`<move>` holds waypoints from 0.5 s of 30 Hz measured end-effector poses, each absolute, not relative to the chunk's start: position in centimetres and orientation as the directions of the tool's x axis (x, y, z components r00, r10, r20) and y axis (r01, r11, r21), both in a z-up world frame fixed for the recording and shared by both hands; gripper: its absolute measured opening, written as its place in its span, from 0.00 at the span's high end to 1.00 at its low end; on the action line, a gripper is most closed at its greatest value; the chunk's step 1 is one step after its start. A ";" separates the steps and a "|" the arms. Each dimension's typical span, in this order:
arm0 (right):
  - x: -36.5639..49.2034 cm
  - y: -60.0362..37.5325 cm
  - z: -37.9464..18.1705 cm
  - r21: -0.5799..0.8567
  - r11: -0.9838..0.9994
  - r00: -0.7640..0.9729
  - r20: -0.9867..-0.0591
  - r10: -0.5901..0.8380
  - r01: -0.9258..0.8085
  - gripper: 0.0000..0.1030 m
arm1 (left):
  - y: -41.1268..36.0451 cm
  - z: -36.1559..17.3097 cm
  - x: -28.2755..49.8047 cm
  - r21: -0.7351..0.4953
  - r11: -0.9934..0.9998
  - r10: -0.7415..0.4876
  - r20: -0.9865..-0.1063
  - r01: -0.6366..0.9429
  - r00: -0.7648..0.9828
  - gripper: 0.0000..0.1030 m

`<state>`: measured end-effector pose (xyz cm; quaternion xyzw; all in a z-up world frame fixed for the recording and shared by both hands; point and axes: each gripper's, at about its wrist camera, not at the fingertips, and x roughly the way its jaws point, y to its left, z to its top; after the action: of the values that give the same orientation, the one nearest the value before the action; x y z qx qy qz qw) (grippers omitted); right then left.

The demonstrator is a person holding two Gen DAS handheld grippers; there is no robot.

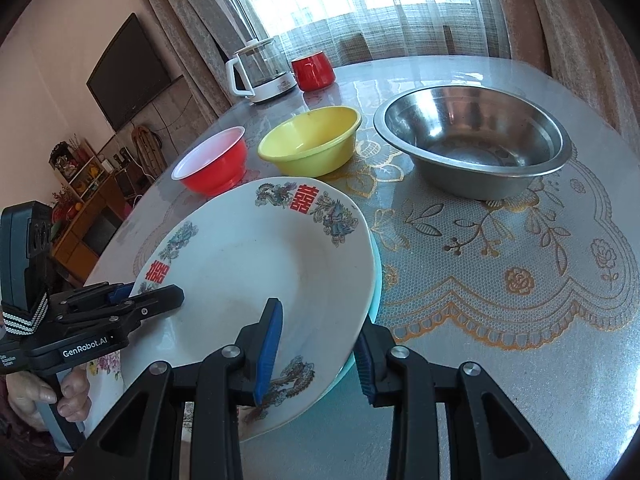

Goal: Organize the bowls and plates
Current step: 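Lower the double-happiness plate onto the teal plate with the left gripper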

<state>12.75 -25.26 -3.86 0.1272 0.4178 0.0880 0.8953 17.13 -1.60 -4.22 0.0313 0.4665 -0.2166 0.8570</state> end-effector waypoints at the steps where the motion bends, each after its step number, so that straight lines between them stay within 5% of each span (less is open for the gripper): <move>1: 12.7 -25.3 -3.8 0.302 0.952 0.635 -0.726 0.265 -0.051 0.67 | -1.7 -4.2 17.2 -0.147 0.905 -0.340 -0.814 0.399 0.472 0.65; 15: 13.2 -25.3 -3.0 0.183 0.983 0.666 -0.730 0.157 -0.031 0.76 | -2.0 -4.3 17.4 -0.119 0.915 -0.312 -0.815 0.386 0.489 0.64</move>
<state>13.21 -25.31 -3.05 0.0778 0.4056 0.0517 0.9092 17.38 -1.95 -4.25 0.0399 0.4634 -0.2025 0.8618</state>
